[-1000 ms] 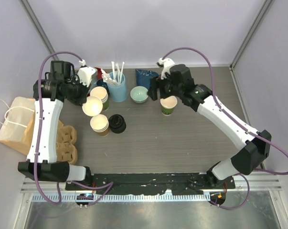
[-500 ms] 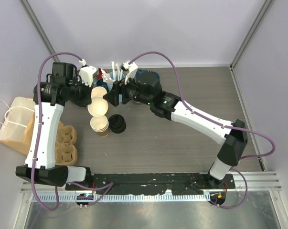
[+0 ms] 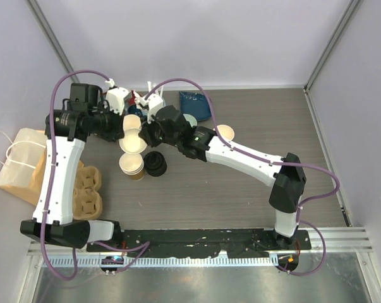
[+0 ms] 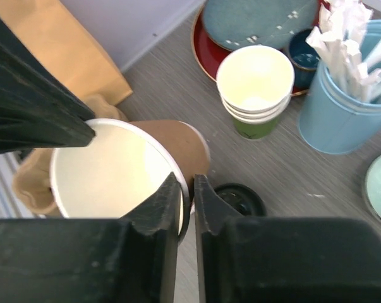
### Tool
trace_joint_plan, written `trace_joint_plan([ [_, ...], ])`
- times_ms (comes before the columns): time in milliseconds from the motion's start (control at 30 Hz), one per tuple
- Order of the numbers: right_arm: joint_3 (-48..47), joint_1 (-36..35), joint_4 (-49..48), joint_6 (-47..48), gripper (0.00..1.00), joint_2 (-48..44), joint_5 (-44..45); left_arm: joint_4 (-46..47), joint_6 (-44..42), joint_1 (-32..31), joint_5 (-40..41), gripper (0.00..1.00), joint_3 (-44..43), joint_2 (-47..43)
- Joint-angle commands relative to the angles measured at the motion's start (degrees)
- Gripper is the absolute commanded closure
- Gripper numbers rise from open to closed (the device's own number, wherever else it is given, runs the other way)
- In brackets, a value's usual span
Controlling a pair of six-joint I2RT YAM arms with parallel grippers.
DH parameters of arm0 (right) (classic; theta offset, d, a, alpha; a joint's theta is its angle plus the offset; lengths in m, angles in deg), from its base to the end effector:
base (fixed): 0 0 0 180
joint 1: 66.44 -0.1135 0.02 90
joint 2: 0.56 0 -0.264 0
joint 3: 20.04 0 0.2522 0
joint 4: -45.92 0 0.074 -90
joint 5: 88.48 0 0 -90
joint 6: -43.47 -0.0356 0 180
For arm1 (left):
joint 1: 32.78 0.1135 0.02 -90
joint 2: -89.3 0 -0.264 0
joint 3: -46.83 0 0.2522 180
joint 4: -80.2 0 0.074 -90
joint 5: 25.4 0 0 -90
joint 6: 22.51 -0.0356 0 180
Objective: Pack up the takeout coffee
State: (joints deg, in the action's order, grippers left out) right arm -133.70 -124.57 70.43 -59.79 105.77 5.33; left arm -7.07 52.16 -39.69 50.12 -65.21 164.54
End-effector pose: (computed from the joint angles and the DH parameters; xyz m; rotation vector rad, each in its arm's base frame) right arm 0.2391 0.3801 0.3667 -0.6991 1.8183 0.7854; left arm 0.2210 -0.0358 0.4362 0.5766 2.3592 -0.2434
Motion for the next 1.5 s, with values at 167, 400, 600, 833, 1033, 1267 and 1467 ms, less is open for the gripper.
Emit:
trace_joint_plan([
  [167,-3.02,0.03,4.28,6.22,0.99,-1.9,10.15,1.88,0.39,-0.2,-2.57,0.65,0.28,-1.68],
  [400,-2.24,6.26,11.39,8.78,0.99,-7.95,13.33,6.45,1.18,-0.2,-0.29,0.09,0.98,-5.01],
  [600,3.12,23.83,14.39,6.23,0.99,-17.27,8.05,7.51,1.36,-0.2,0.07,0.03,3.0,-4.58],
  [833,13.65,46.77,18.26,5.08,0.99,-24.14,7.18,8.3,0.13,-0.2,0.15,0.03,6.34,-4.49],
  [1033,24.47,60.49,15.45,1.66,0.99,-22.74,-1.35,8.56,-0.4,-0.2,-0.02,0.03,7.75,-3.88],
  [1267,25.63,61.29,16.06,1.74,0.99,-14.4,-5.74,8.3,-1.1,-0.2,0.77,0.03,8.37,-3.96],
  [1467,23.61,61.29,19.75,2.97,0.99,-9.38,-6.54,8.39,-1.45,-0.2,1.38,0.03,8.81,-3.96],
])
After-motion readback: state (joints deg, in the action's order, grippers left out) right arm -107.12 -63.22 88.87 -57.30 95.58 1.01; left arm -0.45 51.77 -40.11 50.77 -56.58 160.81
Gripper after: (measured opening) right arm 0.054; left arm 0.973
